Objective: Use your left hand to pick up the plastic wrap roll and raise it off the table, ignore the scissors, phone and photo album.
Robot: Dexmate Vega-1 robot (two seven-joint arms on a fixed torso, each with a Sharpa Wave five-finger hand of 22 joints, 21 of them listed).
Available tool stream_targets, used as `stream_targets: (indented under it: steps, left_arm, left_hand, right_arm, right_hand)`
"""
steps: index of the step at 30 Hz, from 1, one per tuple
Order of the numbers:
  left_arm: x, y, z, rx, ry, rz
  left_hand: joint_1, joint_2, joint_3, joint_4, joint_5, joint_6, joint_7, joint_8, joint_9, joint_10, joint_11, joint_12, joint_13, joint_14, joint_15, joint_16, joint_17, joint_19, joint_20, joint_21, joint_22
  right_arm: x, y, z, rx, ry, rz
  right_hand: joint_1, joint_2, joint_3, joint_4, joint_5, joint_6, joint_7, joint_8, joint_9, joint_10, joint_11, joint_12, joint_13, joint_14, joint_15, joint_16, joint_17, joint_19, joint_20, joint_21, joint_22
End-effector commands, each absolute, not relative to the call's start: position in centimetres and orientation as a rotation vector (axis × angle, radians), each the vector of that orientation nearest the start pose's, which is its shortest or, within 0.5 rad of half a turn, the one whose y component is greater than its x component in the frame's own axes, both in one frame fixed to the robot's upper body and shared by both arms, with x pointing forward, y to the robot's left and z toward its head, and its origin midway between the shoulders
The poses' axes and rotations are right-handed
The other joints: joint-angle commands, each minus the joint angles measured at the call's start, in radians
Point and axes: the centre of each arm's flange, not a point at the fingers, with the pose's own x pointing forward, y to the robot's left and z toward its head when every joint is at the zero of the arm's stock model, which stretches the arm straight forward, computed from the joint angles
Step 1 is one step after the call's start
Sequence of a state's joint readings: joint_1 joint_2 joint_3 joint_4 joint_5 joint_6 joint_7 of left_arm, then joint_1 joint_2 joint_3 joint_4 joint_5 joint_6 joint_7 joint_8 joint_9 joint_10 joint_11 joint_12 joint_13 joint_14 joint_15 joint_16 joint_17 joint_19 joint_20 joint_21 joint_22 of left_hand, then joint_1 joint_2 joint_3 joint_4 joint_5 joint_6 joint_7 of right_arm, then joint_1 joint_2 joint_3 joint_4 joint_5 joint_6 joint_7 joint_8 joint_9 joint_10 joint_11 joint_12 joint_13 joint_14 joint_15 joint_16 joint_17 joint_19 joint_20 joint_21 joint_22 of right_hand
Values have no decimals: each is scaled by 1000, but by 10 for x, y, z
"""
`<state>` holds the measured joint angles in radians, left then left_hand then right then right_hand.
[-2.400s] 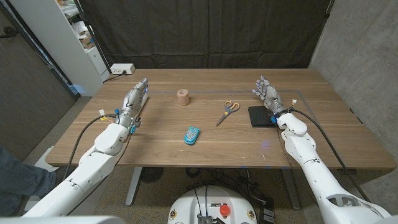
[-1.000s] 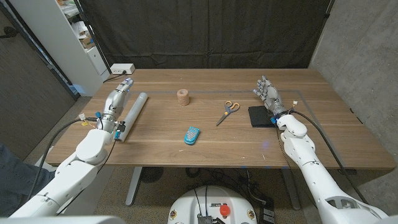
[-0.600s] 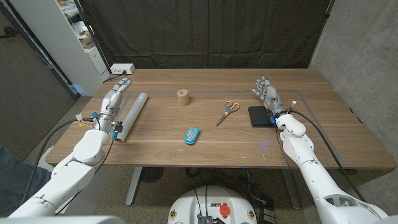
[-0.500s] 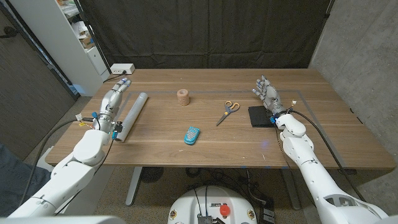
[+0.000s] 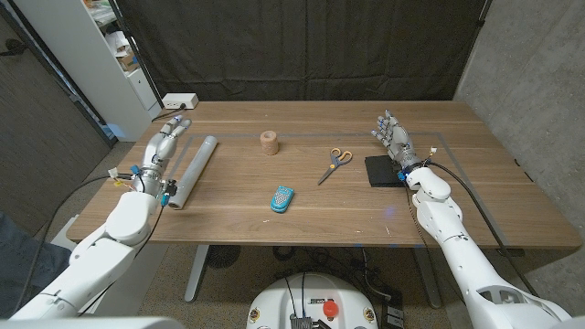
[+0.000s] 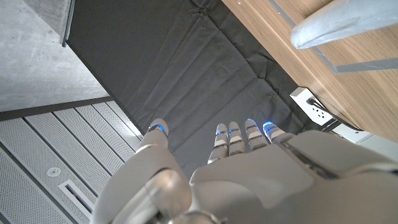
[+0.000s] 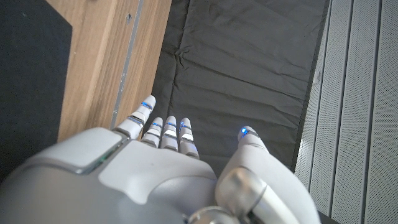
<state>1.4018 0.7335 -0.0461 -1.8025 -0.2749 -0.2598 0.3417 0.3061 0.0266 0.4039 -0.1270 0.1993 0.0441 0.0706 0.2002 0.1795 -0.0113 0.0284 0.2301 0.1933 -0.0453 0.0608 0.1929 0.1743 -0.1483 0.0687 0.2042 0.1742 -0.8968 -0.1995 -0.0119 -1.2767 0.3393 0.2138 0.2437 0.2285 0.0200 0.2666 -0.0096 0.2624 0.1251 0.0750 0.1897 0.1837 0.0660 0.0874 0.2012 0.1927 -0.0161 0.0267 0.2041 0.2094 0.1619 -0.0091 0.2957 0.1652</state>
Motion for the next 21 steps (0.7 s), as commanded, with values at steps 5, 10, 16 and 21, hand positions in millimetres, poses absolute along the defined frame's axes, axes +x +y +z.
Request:
stream_targets:
  steps: [5,10,16,21]
  left_arm:
    - [486,415,-46,467,-697,344]
    - [482,418,-48,518,-676,379]
    - [476,420,-46,515,-688,399]
    - [477,423,-47,533,-673,423]
  left_hand:
    - [20,-2,5,-12,0,13,-1,9,1,13,1,7,3,9,0,4,4,-1,13,-4,4]
    - [26,-1,6,-15,0,16,-4,9,1,16,2,7,3,13,-2,4,4,0,15,-4,4]
    - [31,-1,8,-18,0,21,-5,10,2,22,2,8,3,17,-3,4,4,3,18,-3,4]
    - [37,0,10,-20,1,29,-5,11,2,25,1,8,3,21,-5,5,4,6,19,-2,4]
  right_arm:
    - [653,-287,-37,74,-609,208]
    - [653,-286,-37,65,-608,204]
    - [655,-286,-39,67,-605,204]
    - [657,-286,-41,71,-600,206]
  right_hand:
    - [3,8,0,-6,-1,6,0,7,4,9,5,1,2,6,2,3,-1,11,1,-4,3]
    - [3,9,0,-7,-1,6,-1,6,4,9,5,1,2,6,2,2,-1,12,1,-5,3]
    - [10,13,4,-11,-1,6,0,6,4,8,5,1,2,6,2,2,-2,12,1,-8,3]
    - [16,16,6,-14,0,7,0,7,4,9,5,1,2,6,3,1,-3,13,1,-11,3]
